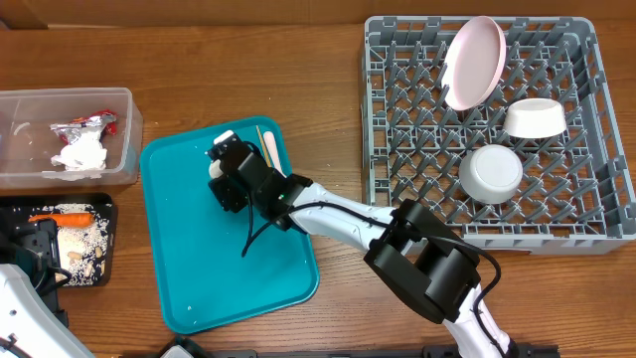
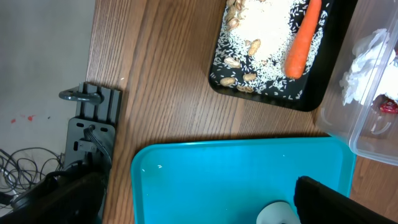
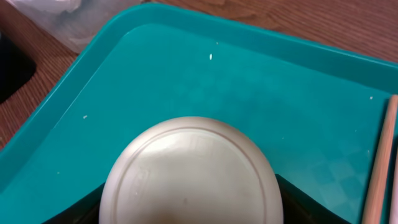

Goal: Sort waste into correct bins and load items into the dishwasher rack
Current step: 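Grasp the white cup with the right gripper, then lift the white cup and carry it right into the grey rack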

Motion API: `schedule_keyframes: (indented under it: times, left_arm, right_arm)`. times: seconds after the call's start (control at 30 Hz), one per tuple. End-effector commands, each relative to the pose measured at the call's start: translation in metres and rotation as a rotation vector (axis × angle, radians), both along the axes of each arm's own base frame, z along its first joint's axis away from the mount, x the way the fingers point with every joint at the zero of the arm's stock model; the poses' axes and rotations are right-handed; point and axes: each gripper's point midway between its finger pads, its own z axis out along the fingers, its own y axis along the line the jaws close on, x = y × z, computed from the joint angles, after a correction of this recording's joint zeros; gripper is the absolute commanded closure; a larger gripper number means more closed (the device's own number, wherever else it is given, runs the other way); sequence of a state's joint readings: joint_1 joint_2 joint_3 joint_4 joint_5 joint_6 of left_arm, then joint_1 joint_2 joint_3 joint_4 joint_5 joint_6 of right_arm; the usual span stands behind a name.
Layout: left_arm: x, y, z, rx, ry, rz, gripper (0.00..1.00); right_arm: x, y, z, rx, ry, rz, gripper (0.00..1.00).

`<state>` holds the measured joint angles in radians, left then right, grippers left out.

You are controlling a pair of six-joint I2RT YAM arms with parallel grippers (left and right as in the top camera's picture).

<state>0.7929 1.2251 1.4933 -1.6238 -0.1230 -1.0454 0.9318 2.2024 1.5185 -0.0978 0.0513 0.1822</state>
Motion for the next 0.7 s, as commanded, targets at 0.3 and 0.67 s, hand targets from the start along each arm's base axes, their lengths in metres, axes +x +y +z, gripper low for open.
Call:
schedule_keyframes:
  times: [0.3,0.67]
  left_arm:
    - [0.001,0.002,0.004,0.010,-0.016,0.021,0.00]
    - [0.001,0.002,0.004,0.010,-0.016,0.021,0.00]
  right_arm:
    - [0.031,-0.031,0.096,0.112,-0.032,-0.111,0.48]
    - [0.095,-0.177,0.207,0.170,-0.129,-0.386,0.48]
